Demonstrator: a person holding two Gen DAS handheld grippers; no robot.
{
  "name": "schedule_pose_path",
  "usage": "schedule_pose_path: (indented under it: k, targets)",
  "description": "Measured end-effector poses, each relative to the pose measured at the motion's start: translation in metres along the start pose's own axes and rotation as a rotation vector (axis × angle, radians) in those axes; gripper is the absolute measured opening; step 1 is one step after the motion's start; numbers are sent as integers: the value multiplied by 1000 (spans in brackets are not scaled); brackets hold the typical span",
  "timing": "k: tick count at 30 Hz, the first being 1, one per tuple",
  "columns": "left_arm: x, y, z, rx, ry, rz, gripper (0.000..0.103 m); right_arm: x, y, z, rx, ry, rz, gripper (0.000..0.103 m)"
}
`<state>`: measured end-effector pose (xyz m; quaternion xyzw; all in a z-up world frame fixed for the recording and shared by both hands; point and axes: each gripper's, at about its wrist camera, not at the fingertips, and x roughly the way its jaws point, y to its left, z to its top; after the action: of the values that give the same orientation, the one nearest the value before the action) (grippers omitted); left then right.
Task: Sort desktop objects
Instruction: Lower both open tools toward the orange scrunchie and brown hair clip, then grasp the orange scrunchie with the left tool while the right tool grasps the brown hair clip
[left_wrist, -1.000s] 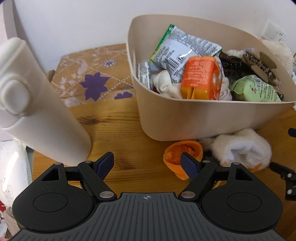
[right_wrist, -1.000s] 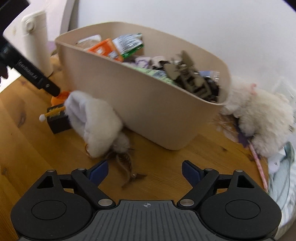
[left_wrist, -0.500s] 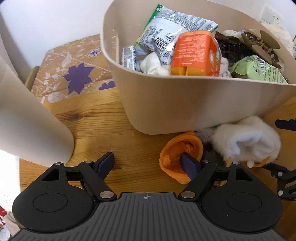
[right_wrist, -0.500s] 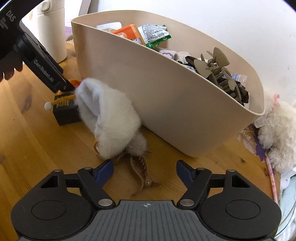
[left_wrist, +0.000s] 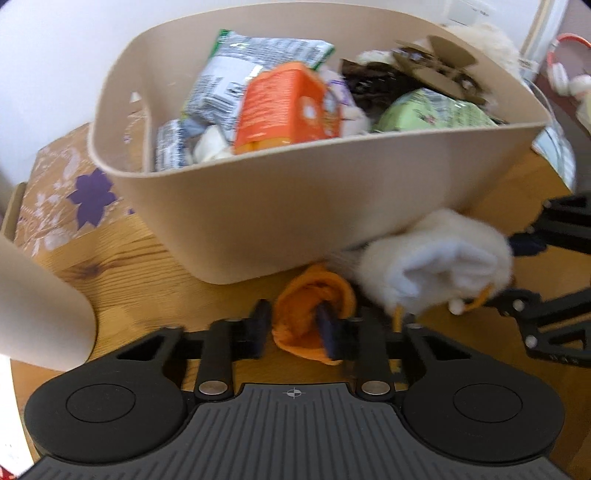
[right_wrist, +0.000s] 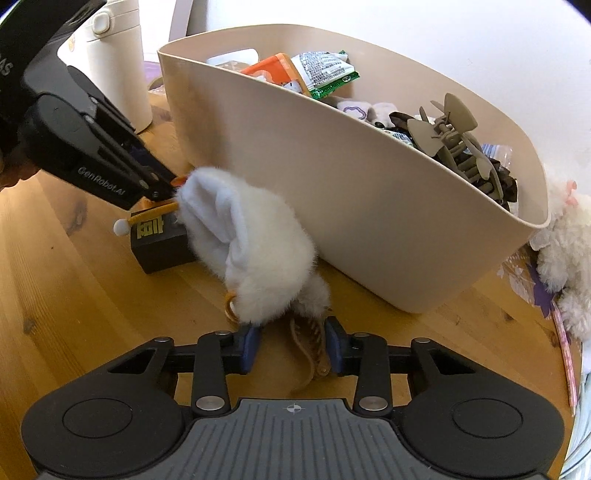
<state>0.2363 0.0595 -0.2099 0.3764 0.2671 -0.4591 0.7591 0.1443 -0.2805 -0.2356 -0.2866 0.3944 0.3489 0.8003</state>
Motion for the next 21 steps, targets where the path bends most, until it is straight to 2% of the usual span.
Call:
schedule_pose_path:
  k: [5,14,17,21]
  targets:
    - [-3,-5,-3,20,8,5,11,-8,4,-9,11,11,-17,35]
    - [-23,-8,-10,23,-35,14,10,-40,0,-21,39,-16,-36,34]
    - [-34,-9,-10,34,-60,19,10,-47,-20,-24,35,-40,-44,35]
    - [-52,-7,-11,41,-103,22,10,-66,-26,-20,27,-80,-56,35]
